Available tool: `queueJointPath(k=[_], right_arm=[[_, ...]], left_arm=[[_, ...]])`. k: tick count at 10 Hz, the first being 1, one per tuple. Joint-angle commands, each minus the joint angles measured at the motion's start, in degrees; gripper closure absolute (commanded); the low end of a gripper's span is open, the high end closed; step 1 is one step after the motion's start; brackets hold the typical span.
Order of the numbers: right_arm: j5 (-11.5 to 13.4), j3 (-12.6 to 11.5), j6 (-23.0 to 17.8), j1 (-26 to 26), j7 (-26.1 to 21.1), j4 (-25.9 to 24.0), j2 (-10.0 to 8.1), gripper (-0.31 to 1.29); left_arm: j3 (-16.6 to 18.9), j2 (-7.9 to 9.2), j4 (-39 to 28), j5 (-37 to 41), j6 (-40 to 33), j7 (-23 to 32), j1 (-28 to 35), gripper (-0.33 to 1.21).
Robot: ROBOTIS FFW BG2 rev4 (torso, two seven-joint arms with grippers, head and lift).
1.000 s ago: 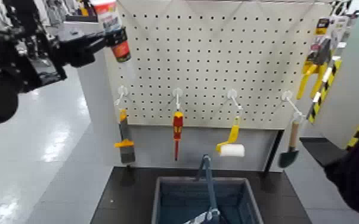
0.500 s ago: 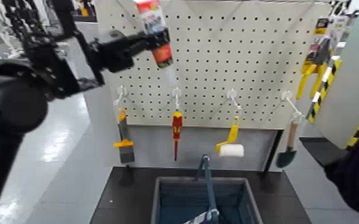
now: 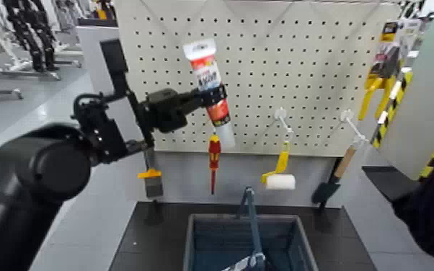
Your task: Put the red glue tube into the crate.
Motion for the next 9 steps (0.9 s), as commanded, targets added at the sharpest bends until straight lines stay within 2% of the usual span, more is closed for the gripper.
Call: queueJointPath(k=[1,4,9], right_arm=[[0.0,0.1,0.2,-0.1,0.0,0.0,6.94,0.09],[0.0,0.1,0.3,-0.1,0.0,-0.1,7.03,0.09],[0.0,0.1,0.2,-0.2,0.3,0.0,7.03,0.09]], left_arm=[[-1.8,-0.25,2.7,0.2,-0.3,-0.3,2.9,1.20],[-5.0,-0.69,7.9,-0.9,-1.7,-2.8,4.5,1.20],[-5.8,-2.80,13.4,-6.3,-1.2,-7.6,6.5,1.20]])
